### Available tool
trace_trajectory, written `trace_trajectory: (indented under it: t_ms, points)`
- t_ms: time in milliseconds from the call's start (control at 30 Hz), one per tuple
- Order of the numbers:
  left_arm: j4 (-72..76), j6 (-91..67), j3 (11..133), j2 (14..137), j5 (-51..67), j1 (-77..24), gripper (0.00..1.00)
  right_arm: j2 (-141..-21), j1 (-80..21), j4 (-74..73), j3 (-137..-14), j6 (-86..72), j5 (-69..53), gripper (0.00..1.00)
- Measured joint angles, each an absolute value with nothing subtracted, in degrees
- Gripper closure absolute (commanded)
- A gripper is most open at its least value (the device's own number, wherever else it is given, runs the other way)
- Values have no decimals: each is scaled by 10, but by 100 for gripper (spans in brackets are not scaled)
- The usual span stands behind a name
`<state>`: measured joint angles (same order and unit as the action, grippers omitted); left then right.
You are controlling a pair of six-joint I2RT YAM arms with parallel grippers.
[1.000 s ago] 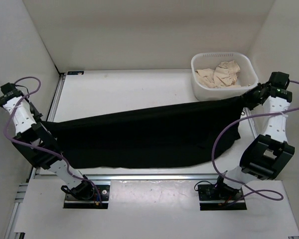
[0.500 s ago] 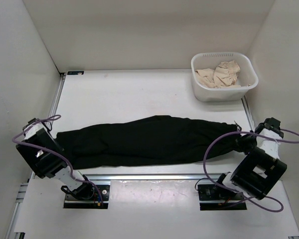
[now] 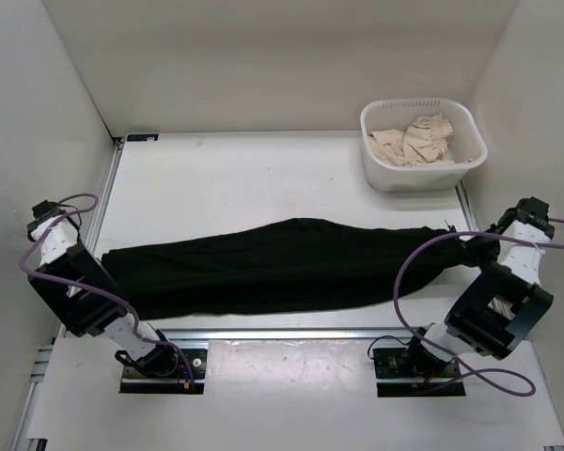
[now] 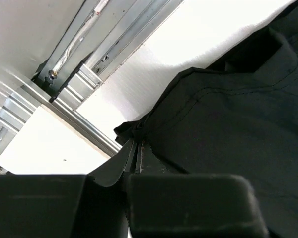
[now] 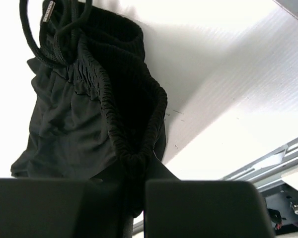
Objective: Fold and stack the trousers
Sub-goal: Fold the trousers
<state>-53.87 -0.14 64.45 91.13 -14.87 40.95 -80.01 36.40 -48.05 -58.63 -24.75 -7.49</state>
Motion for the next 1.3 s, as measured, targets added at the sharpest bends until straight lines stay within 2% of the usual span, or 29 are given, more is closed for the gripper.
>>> trace_trajectory:
  t_ms: [167,200,233,267,300,333,367,433,467,533,633,900,967,1000,1100,1133,1200,1300]
  points:
    - [-543,-3,629,912,-160,410,86,-832,364,-498,-598,-247,-64,99]
    - [-542,-3,617,912,-164,411,86,-835,364,-496,-595,-247,-61,93]
    - [-541,-2,604,912,-169,411,83,-836,365,-494,-591,-246,-60,81]
    - [-540,-2,588,913,-175,412,75,-836,367,-493,-588,-246,-61,49]
    - [-540,0,575,915,-181,413,65,-837,368,-488,-583,-246,-62,34]
    - [-540,1,562,917,-186,413,52,-837,369,-482,-579,-242,-63,25]
    - [-541,0,553,922,-191,414,48,-839,371,-475,-575,-239,-66,16]
    - [-542,1,541,930,-198,415,43,-845,372,-460,-567,-233,-74,10]
    - [-544,1,539,933,-200,415,38,-848,372,-453,-561,-231,-78,6]
    - [-545,1,540,934,-201,415,37,-852,372,-439,-548,-229,-84,1]
    - [-552,1,548,934,-202,416,34,-863,366,-430,-531,-226,-92,1]
    - [-587,0,637,924,-184,397,32,-928,286,-413,-527,-247,-32,1]
    - [-587,0,650,917,-172,380,32,-928,285,-409,-527,-260,-24,8]
    - [-586,0,651,914,-168,369,32,-930,285,-406,-527,-267,-20,22]
    - [-579,0,632,916,-156,341,32,-941,285,-406,-531,-281,-12,49]
    - [-573,0,620,918,-155,332,32,-945,285,-408,-535,-282,-11,73]
    - [-563,0,594,933,-154,314,32,-955,282,-403,-541,-285,-16,97]
    - [-546,1,573,969,-155,293,32,-960,280,-401,-545,-293,-20,100]
